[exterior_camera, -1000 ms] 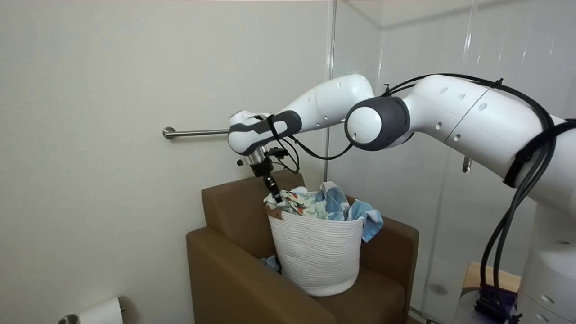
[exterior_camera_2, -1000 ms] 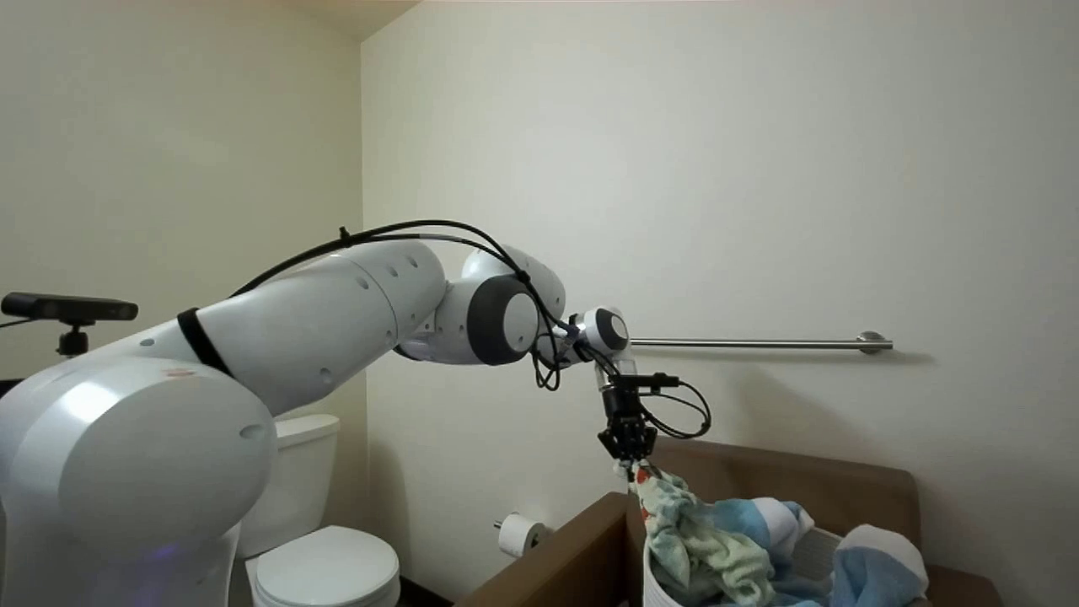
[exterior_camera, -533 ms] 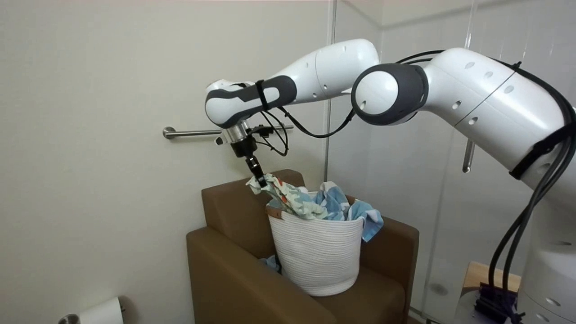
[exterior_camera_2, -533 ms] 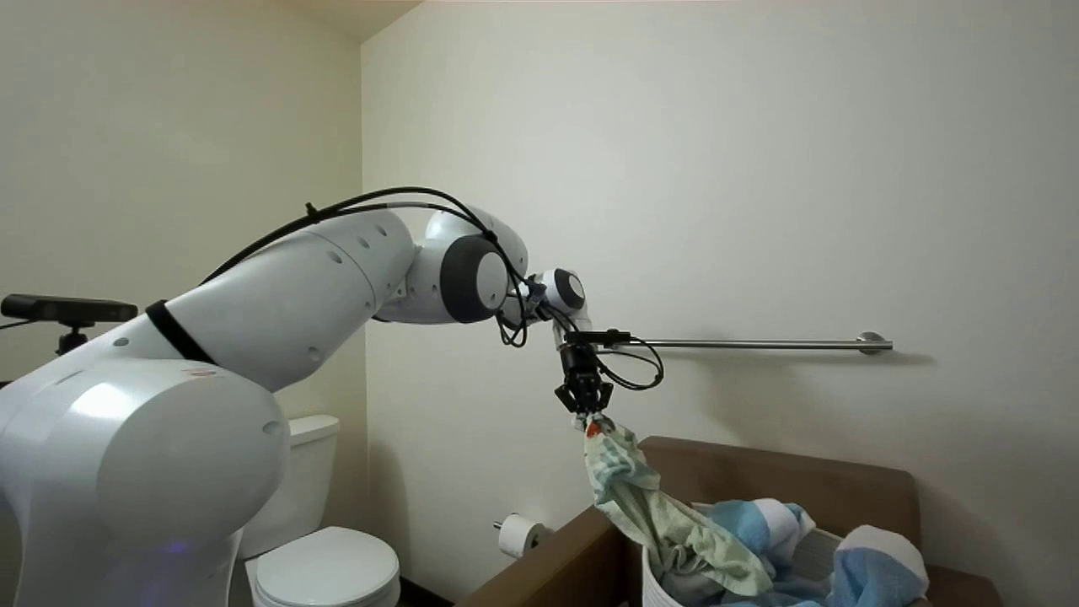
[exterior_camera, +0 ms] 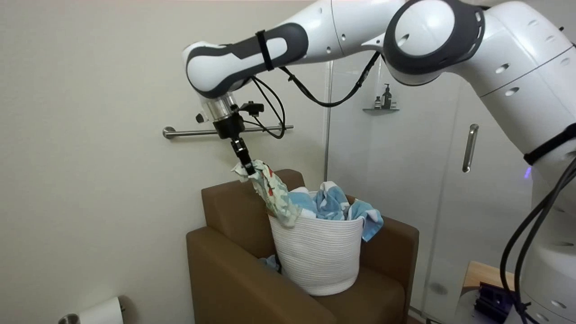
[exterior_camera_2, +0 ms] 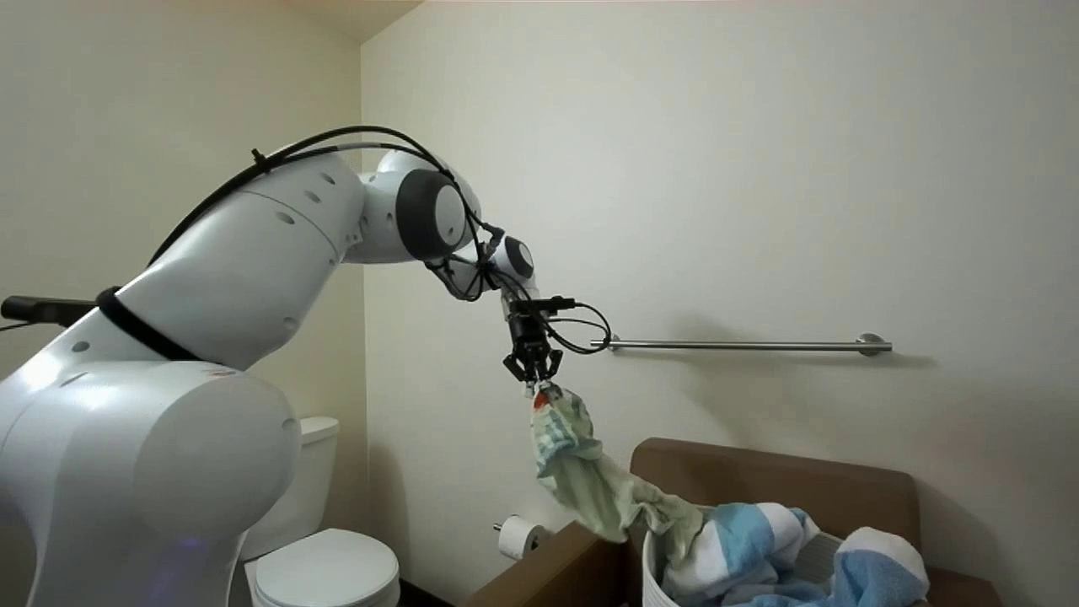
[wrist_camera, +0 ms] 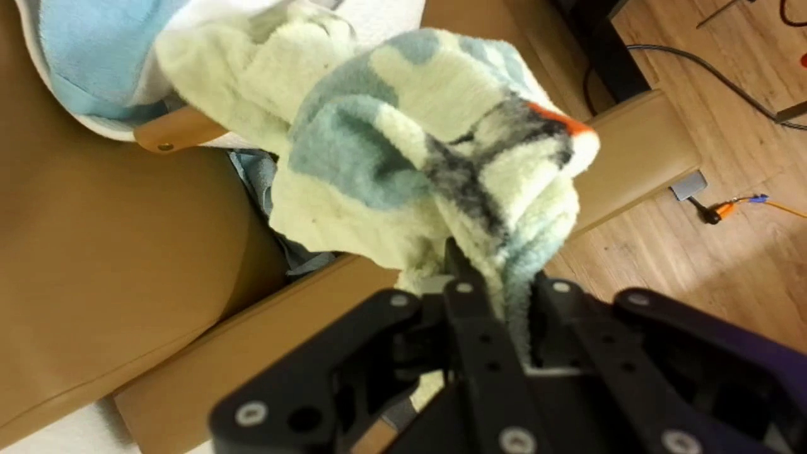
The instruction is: Remove the smaller towel from the hamper and put it on the armrest
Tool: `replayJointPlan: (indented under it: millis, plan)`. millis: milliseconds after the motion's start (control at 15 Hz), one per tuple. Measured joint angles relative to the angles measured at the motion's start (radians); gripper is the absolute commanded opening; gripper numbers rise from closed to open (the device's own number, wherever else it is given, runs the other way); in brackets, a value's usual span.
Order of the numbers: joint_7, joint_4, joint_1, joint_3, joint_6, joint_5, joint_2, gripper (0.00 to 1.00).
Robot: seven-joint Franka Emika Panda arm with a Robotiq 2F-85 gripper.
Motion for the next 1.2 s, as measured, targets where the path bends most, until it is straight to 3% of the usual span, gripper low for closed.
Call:
replayJointPlan:
  millis: [267, 667, 933, 1200]
  plan:
    - [0.096, -0.134, 0.075, 0.009, 0.001, -0.005, -0.092, 0.10]
    - [0.090, -0.170, 0.052, 0.024, -0.024, -0.020, -0.089, 0.10]
    - [0.039, -0.144, 0.066, 0.043, -0.061, -0.081, -0.007, 0.10]
    - [-0.032, -0.013, 0.123, 0.052, -0.154, -0.158, 0.160, 0.10]
